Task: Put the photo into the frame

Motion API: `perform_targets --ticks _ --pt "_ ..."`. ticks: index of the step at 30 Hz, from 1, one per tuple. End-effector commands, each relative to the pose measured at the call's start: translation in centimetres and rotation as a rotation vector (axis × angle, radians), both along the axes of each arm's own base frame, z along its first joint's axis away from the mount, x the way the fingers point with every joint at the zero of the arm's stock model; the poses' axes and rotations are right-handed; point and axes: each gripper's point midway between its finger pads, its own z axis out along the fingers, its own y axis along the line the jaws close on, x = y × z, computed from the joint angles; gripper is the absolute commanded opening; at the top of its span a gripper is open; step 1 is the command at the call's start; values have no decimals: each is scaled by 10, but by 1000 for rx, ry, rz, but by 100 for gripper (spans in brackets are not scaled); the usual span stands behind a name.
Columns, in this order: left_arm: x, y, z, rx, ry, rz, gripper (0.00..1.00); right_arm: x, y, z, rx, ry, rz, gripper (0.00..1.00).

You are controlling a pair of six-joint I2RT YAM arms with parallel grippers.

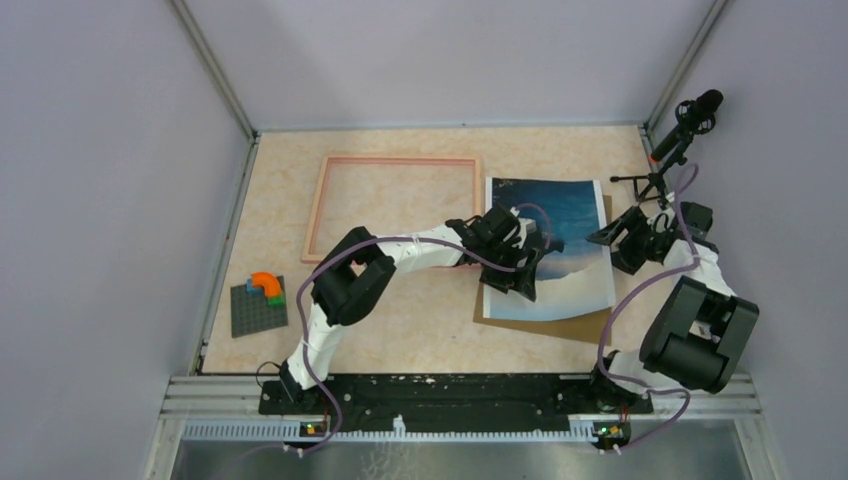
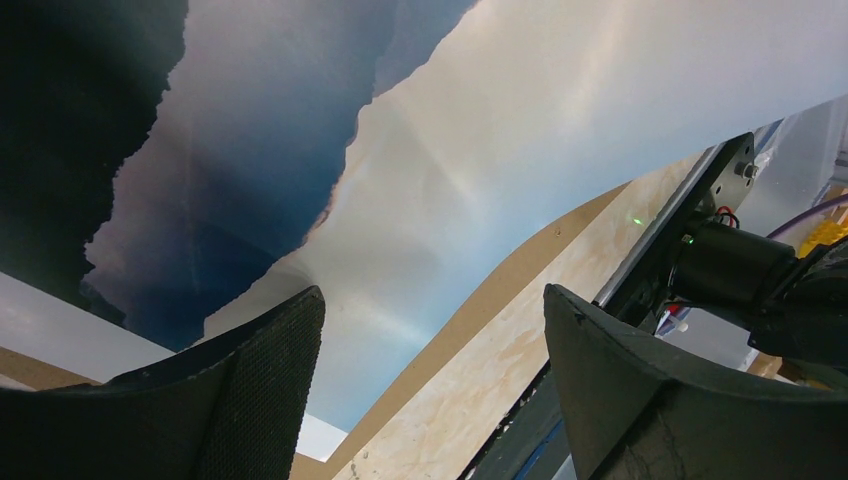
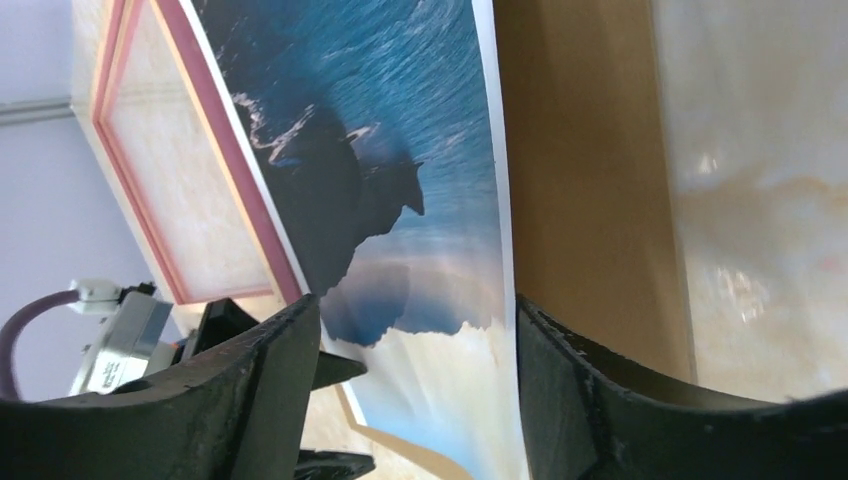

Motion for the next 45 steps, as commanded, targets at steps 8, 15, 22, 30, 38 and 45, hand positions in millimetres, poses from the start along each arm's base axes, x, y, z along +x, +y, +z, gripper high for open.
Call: perform_targets --ticks 8,15,22,30,38,45 --pt "-10 50 -82 276 10 12 86 69 -2 9 -17 -187 162 47" --pt "-6 50 -79 280 -14 1 86 85 12 -3 116 -166 279 29" --pt "-2 43 -63 244 -45 -16 87 90 17 -10 60 -126 318 0" --pt "15 21 70 -46 -213 -76 92 106 -29 66 -324 -118 225 0" --pt "32 75 236 -401 -361 -6 91 148 30 172 -660 -369 402 0" --pt "72 224 402 -392 -901 386 91 183 135 259 -1011 -588 627 0"
